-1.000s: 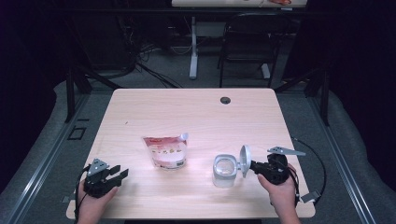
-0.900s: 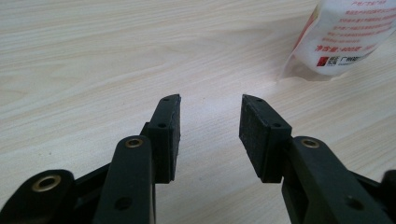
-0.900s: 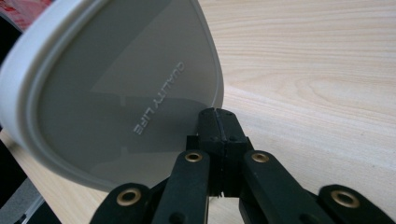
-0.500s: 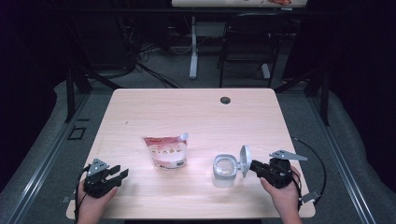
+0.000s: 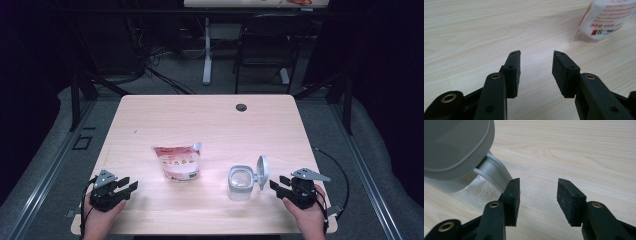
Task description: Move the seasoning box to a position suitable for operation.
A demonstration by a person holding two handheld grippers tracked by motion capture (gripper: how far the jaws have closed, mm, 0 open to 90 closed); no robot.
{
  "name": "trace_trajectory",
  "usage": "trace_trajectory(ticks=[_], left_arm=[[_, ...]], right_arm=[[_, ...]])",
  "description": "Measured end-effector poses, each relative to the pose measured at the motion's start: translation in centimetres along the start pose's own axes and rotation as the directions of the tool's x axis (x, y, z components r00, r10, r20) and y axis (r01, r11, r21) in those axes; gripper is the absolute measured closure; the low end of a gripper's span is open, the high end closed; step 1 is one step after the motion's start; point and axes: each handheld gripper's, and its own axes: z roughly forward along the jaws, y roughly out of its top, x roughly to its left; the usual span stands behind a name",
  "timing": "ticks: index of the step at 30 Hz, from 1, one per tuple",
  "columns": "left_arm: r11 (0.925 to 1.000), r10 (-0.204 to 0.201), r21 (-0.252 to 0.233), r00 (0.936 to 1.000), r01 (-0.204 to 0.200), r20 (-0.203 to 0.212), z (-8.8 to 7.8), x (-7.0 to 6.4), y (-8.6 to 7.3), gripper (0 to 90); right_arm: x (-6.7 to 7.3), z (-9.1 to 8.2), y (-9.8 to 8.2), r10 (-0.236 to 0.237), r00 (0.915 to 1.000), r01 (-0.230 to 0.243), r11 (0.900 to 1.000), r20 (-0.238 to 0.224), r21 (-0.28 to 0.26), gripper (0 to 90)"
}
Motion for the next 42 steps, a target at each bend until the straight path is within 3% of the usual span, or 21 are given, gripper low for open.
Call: trace_trajectory(ticks=[4, 8, 11, 15, 20, 22, 26, 31, 42], left_arm=[[0.9998, -0.008, -0.019, 0.9999, 0.008, -0.013, -0.1, 0.1, 0.1, 56.0], [0.9996, 0.001, -0.027, 0.9999, -0.001, -0.016, 0.1, 0.2, 0.1, 52.4], [0.9995, 0.013, -0.026, 0.9992, -0.014, -0.037, 0.3, 0.2, 0.1, 50.8], [0.9988, 0.032, -0.036, 0.9981, -0.034, -0.052, 0.4, 0.2, 0.1, 49.6], [0.9992, 0.002, -0.041, 0.9992, -0.004, -0.039, 0.2, 0.2, 0.0, 51.3], [0.9996, 0.002, -0.028, 0.9992, -0.003, -0.04, 0.1, 0.2, 0.1, 53.7], [0.9996, -0.013, -0.025, 0.9997, 0.013, -0.022, 0.0, 0.3, 0.1, 55.4], [0.9993, -0.023, -0.029, 0.9994, 0.022, -0.025, 0.0, 0.3, 0.1, 54.9], [0.9995, 0.015, -0.029, 0.9992, -0.016, -0.036, 0.1, 0.0, 0.1, 54.5]], right_arm=[[0.1, -0.2, -0.2, -0.005, 0.9994, 0.007, 0.999, 0.035, -0.033, 48.8], [0.3, -0.2, -0.2, -0.012, 0.9994, 0.013, 1.0, 0.031, -0.026, 54.2], [0.4, 0.0, -0.5, -0.018, 0.9997, 0.017, 0.999, -0.016, -0.03, 55.1], [1.2, -0.1, -0.8, -0.111, 0.9935, 0.111, 0.994, -0.022, -0.018, 52.7], [2.1, 0.0, -1.3, -0.096, 0.9935, 0.094, 0.995, -0.062, -0.033, 51.4], [2.6, 0.1, -1.2, -0.111, 0.9917, 0.109, 0.994, -0.065, -0.027, 55.0], [3.2, 0.5, -1.1, -0.139, 0.9897, 0.139, 0.99, -0.032, -0.026, 62.7], [3.2, 1.1, -1.0, -0.113, 0.9934, 0.112, 0.993, -0.018, -0.043, 65.0], [3.7, 1.5, -0.6, -0.167, 0.986, 0.166, 0.985, -0.008, -0.039, 72.9]])
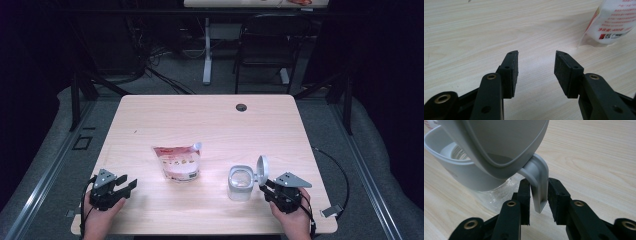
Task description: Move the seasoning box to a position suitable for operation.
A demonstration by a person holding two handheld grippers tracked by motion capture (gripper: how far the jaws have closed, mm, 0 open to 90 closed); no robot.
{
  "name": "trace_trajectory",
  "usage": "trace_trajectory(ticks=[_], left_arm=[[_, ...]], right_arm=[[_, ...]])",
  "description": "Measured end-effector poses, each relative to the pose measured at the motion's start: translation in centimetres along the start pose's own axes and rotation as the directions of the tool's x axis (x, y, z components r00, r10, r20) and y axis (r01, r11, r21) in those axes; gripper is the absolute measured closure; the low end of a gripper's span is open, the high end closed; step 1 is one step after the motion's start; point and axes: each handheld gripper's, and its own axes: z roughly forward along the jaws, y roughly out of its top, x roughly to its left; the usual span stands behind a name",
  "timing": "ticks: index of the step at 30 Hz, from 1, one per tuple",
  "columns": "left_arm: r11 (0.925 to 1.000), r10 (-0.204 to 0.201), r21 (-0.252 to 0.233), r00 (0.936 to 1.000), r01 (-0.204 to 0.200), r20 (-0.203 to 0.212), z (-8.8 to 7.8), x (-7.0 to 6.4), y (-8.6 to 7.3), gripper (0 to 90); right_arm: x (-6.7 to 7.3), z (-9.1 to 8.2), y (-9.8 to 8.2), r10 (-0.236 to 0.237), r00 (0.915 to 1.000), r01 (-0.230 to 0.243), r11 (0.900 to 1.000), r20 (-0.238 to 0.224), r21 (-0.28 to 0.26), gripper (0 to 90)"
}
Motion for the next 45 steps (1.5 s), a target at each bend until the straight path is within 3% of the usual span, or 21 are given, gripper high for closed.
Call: trace_trajectory(ticks=[7, 8, 9, 20, 26, 35, 39, 41, 45], left_arm=[[1.0, 0.001, 0.004, 1.0, -0.001, 0.0, 0.0, 0.0, 0.0, 54.6], [1.0, 0.003, 0.003, 1.0, -0.003, 0.001, 0.0, 0.0, 0.0, 54.8], [1.0, 0.004, 0.004, 1.0, -0.004, 0.001, 0.0, 0.0, 0.0, 55.0], [0.9999, 0.01, 0.007, 0.9999, -0.01, 0.004, 0.2, 0.0, 0.0, 55.9], [1.0, 0.008, 0.004, 1.0, -0.008, 0.002, 0.1, 0.0, 0.0, 56.4], [1.0, 0.004, 0.005, 1.0, -0.004, 0.002, 0.0, 0.1, -0.1, 57.1], [1.0, 0.003, 0.009, 1.0, -0.003, 0.004, 0.0, 0.1, -0.1, 57.2], [1.0, 0.002, 0.008, 1.0, -0.002, 0.002, -0.1, 0.1, -0.1, 57.2], [1.0, 0.0, 0.008, 1.0, 0.0, 0.0, -0.2, 0.2, -0.2, 57.2]], right_arm=[[0.0, 0.1, 0.1, -0.013, 0.9999, 0.013, 1.0, 0.006, -0.004, 74.0], [0.0, 0.1, 0.1, -0.017, 0.9998, 0.017, 1.0, 0.008, -0.004, 75.1], [0.0, 0.1, 0.1, -0.025, 0.9996, 0.025, 1.0, 0.008, -0.002, 82.3], [0.1, 0.1, 0.2, -0.052, 0.9986, 0.052, 0.999, -0.002, 0.0, 82.9], [0.5, 0.2, 0.4, -0.081, 0.9966, 0.081, 0.997, -0.016, 0.005, 83.4], [1.2, 0.3, 0.4, -0.134, 0.9883, 0.135, 0.991, -0.073, 0.005, 83.6], [1.1, 0.3, 0.3, -0.124, 0.9876, 0.124, 0.992, -0.095, -0.006, 82.1], [1.0, 0.2, 0.2, -0.107, 0.9891, 0.107, 0.994, -0.102, -0.007, 75.6], [1.0, -0.4, -0.2, -0.087, 0.9928, 0.087, 0.996, -0.083, 0.003, 73.4]])
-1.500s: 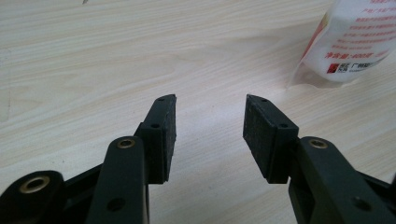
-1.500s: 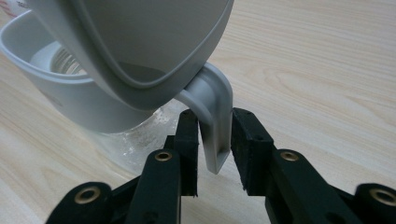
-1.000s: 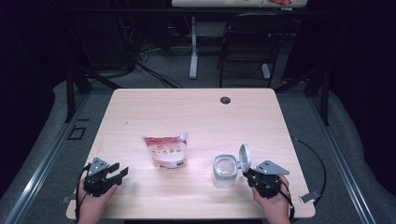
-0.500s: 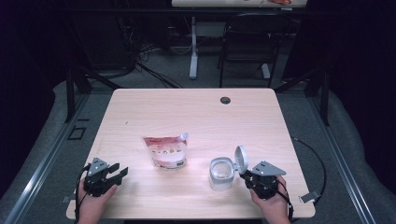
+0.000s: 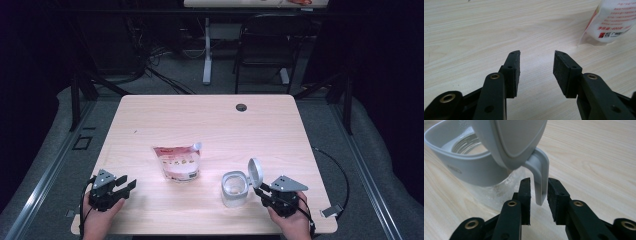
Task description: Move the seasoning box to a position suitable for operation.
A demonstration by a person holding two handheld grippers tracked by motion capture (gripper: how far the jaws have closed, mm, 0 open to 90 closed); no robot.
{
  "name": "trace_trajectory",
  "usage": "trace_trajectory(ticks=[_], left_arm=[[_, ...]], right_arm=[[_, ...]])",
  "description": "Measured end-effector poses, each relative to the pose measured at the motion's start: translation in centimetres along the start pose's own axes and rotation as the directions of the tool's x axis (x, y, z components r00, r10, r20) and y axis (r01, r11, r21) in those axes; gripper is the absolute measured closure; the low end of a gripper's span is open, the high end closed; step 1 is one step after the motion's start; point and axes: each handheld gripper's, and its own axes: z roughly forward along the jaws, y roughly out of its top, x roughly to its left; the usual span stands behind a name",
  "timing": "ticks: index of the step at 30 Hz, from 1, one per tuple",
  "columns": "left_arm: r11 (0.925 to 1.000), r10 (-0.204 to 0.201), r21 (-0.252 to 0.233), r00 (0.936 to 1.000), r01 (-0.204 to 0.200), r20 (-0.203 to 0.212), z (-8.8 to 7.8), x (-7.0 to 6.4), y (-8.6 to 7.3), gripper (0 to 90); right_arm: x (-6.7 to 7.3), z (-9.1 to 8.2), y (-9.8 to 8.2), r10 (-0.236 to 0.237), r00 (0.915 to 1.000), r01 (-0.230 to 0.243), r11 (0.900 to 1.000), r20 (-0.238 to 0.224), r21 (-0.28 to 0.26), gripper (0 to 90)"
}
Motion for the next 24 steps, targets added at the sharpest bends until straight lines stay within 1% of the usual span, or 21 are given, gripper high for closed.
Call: trace_trajectory(ticks=[1, 3, 4, 7, 9, 12, 17, 19, 20, 21, 24], left_arm=[[1.0, -0.002, 0.0, 1.0, 0.002, -0.001, 0.0, 0.0, 0.0, 57.2], [1.0, -0.003, 0.001, 1.0, 0.003, -0.001, 0.0, 0.0, 0.0, 57.2], [1.0, -0.004, -0.001, 1.0, 0.004, 0.0, 0.0, 0.0, 0.0, 57.2], [1.0, -0.004, -0.002, 1.0, 0.004, 0.001, 0.0, -0.1, 0.0, 57.2], [1.0, -0.005, -0.001, 1.0, 0.005, 0.001, 0.1, 0.0, 0.0, 57.2], [1.0, -0.004, -0.001, 1.0, 0.004, 0.001, 0.1, 0.0, 0.0, 57.2], [1.0, -0.002, 0.0, 1.0, 0.002, 0.0, 0.1, -0.1, 0.0, 57.2], [1.0, -0.002, 0.001, 1.0, 0.002, 0.0, 0.1, -0.1, 0.0, 57.2], [1.0, -0.002, 0.001, 1.0, 0.002, -0.001, 0.1, -0.1, 0.0, 57.2], [1.0, -0.002, 0.001, 1.0, 0.002, -0.001, 0.1, -0.1, 0.0, 57.2], [1.0, -0.005, 0.001, 1.0, 0.005, -0.002, 0.1, 0.0, 0.0, 57.2]], right_arm=[[0.0, -0.2, -0.1, 0.012, 0.9999, -0.012, 1.0, 0.0, 0.006, 73.6], [-0.1, -0.3, -0.2, 0.05, 0.9987, -0.05, 0.999, -0.004, 0.011, 75.6], [-0.2, -0.3, -0.2, 0.062, 0.9981, -0.062, 0.998, -0.003, 0.027, 77.5], [-0.1, 0.0, -0.2, 0.085, 0.9963, -0.085, 0.996, 0.0, 0.037, 81.9], [0.0, 0.1, -0.1, 0.079, 0.9969, -0.079, 0.996, -0.002, 0.048, 83.4], [0.2, 0.4, 0.1, 0.071, 0.9974, -0.072, 0.996, 0.015, 0.045, 83.4], [-0.1, 0.8, 0.3, 0.075, 0.997, -0.075, 0.997, 0.019, 0.032, 83.5], [-0.3, 0.9, 0.3, 0.09, 0.9959, -0.09, 0.996, 0.015, 0.029, 83.4], [-0.5, 1.1, 0.4, 0.108, 0.9941, -0.108, 0.994, 0.006, 0.024, 83.4], [-0.6, 1.2, 0.4, 0.115, 0.9933, -0.115, 0.993, 0.002, 0.023, 83.4], [-0.9, 1.6, 0.7, 0.12, 0.9928, -0.12, 0.993, 0.002, 0.012, 83.6]])
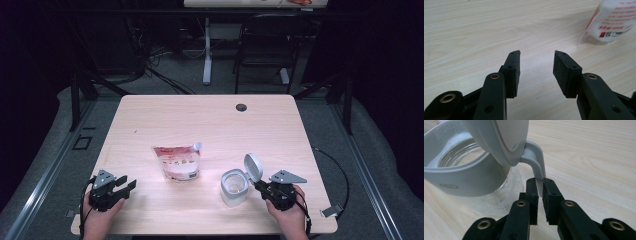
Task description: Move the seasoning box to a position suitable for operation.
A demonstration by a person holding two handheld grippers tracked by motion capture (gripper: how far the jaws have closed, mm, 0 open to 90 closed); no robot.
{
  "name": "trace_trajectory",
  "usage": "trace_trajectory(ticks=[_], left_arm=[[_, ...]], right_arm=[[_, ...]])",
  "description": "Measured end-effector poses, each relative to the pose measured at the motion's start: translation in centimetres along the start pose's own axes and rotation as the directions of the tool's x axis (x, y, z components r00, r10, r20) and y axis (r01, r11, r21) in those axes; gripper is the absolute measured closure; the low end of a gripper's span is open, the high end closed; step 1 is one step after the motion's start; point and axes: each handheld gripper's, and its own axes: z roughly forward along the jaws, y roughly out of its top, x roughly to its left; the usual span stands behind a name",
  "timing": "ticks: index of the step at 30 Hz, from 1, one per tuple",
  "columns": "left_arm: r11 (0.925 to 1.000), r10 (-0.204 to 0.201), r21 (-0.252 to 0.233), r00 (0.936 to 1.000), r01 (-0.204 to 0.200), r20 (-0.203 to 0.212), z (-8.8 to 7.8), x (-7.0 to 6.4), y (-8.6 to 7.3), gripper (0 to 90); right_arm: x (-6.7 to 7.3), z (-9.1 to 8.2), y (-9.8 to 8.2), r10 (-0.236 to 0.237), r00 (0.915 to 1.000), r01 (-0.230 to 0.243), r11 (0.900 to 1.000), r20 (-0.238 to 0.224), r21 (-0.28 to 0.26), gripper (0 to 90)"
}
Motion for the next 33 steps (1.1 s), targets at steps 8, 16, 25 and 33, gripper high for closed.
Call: trace_trajectory(ticks=[8, 16, 25, 33], left_arm=[[1.0, 0.003, 0.002, 1.0, -0.003, -0.004, 0.0, 0.1, 0.0, 57.5], [1.0, 0.0, 0.002, 1.0, 0.0, -0.002, 0.0, 0.1, -0.1, 57.5], [1.0, 0.005, 0.0, 1.0, -0.005, -0.003, 0.0, 0.0, -0.1, 57.7], [0.9999, 0.01, -0.004, 0.9999, -0.01, 0.0, -0.2, 0.0, 0.0, 57.6]], right_arm=[[-0.7, 1.4, 1.1, 0.024, 0.9997, -0.024, 1.0, -0.011, -0.005, 81.9], [-1.2, 2.8, 2.5, 0.011, 0.9992, -0.012, 1.0, -0.039, -0.016, 82.4], [-1.2, 4.0, 3.3, -0.037, 0.9966, 0.036, 0.999, -0.073, -0.025, 82.1], [-1.1, 3.2, 3.2, -0.063, 0.9944, 0.06, 0.997, -0.085, -0.041, 78.3]])
